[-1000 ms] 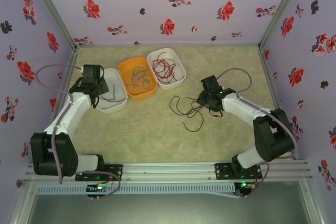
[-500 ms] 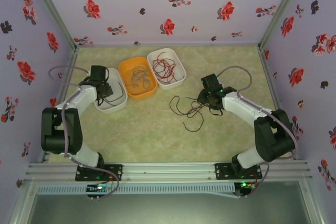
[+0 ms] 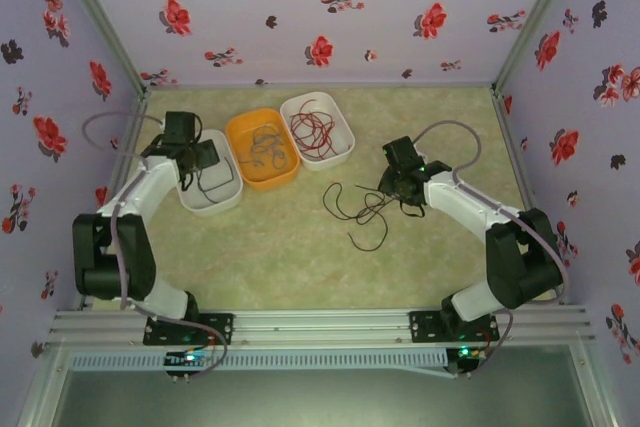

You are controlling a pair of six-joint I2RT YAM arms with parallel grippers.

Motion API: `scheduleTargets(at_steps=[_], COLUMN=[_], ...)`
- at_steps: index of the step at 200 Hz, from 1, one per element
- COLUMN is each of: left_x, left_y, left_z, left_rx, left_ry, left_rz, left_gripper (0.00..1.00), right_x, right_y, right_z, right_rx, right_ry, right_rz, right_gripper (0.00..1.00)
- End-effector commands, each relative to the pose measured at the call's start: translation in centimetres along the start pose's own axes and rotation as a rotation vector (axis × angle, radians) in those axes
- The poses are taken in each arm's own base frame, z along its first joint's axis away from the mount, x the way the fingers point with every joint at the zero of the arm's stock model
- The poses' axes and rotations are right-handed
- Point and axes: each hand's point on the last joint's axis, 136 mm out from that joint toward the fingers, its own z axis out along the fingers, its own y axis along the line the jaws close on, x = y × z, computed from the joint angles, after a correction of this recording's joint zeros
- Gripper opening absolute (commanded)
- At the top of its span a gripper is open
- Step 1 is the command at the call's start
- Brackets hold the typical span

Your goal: Untangle the cables

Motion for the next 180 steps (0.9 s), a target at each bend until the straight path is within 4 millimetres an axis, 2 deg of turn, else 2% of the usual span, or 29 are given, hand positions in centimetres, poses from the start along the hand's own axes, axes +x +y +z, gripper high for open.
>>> scheduleTargets(at_steps=[1,25,39,58,77,100,116,129,152,180], left_x=[-2.1,-2.5,-2.6,-2.2,-0.8,2.3,4.9,7.0,10.5,14.5], left_y=[0.4,0.1,-0.9,-3.5,-7.5,-14.3,-19.3,-22.5,-26.3,-28.8], left_z=[-3.2,-5.5,-6.9,-8.7,-9.9,-10.8,-10.8,-10.5,-9.1,-7.0], left_rx=[0.019,0.069,0.141,0.248,0.344,0.484,0.588,0.638,0.656,0.672], left_ry=[-0.066,-0.096,-0.115,-0.15,-0.141,-0.092,-0.034,0.007,0.074,0.164], left_rz=[-0.025,-0.045,-0.053,-0.03,0.023,0.122,0.192,0.251,0.354,0.438], left_gripper=[0.99,1.0,1.0,0.99,0.97,0.95,0.94,0.93,0.91,0.87], right_x=[-0.6,0.1,0.6,1.2,1.6,1.9,2.0,2.1,2.4,2.9], right_y=[-0.3,-0.1,-0.3,-0.2,-0.1,0.0,-0.1,-0.1,0.1,0.3], right_z=[-0.5,0.0,0.1,0.1,0.1,0.3,0.5,0.7,1.0,1.3], right_rx=[0.023,0.004,0.007,0.0,-0.004,-0.004,0.004,0.004,0.004,0.001], right_ry=[-0.017,0.013,0.025,0.036,0.038,0.041,0.044,0.046,0.057,0.074], right_rz=[-0.002,0.007,0.01,0.011,0.011,0.009,0.007,0.008,0.0,-0.01], right_gripper=[0.48,0.47,0.46,0.47,0.47,0.49,0.51,0.52,0.56,0.62])
